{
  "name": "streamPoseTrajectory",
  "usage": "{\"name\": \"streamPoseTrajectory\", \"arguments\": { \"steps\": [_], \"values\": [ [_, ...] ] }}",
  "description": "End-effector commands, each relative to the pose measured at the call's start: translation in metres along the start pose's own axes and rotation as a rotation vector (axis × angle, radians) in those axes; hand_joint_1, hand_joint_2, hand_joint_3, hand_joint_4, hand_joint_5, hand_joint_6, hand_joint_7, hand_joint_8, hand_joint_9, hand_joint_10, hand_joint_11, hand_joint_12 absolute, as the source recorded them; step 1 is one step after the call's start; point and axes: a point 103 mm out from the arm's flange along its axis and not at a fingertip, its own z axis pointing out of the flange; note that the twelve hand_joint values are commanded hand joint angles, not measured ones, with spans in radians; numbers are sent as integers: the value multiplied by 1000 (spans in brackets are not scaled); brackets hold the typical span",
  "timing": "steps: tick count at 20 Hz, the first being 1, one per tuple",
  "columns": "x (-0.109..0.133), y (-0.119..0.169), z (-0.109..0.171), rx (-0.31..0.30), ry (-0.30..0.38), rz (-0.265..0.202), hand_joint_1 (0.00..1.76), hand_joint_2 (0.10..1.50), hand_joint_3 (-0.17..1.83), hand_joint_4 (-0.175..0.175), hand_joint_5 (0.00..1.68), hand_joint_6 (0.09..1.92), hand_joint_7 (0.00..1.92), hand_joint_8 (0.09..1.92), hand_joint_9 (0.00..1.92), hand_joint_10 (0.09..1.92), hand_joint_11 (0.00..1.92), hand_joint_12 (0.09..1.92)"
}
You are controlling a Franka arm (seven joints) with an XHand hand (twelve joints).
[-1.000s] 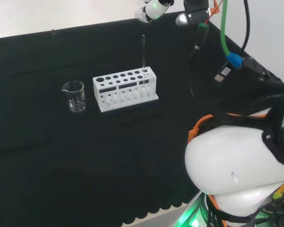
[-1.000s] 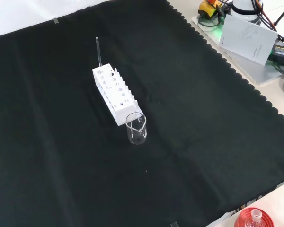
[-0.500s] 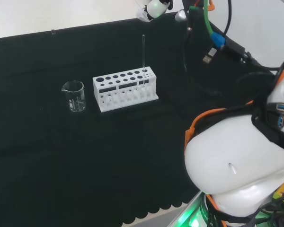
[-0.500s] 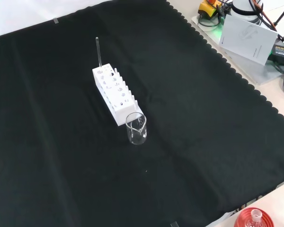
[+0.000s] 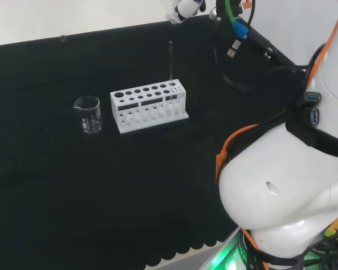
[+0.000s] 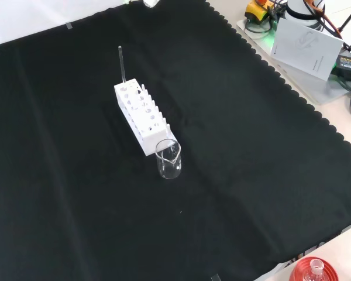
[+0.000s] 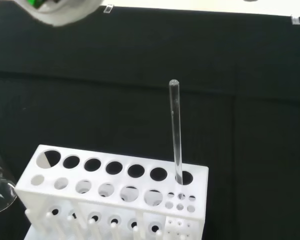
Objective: Take the glass rod from the white test tube rack.
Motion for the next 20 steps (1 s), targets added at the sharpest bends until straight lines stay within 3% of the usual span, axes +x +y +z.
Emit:
{"name": "streamPoseTrajectory", "arguments": {
  "steps": [1, 8, 20],
  "values": [
    [-23, 26, 14, 28, 35, -41, 817, 627, 640, -175, 743, 988, 1036, 725, 1218, 482, 1102, 1074],
    [-34, 52, 28, 65, 43, -55, 799, 601, 660, -175, 638, 1044, 967, 778, 1150, 534, 1045, 1117],
    [-32, 78, 70, 121, 105, -41, 808, 595, 660, -175, 648, 1051, 967, 786, 1145, 549, 1047, 1121]
  ]
}}
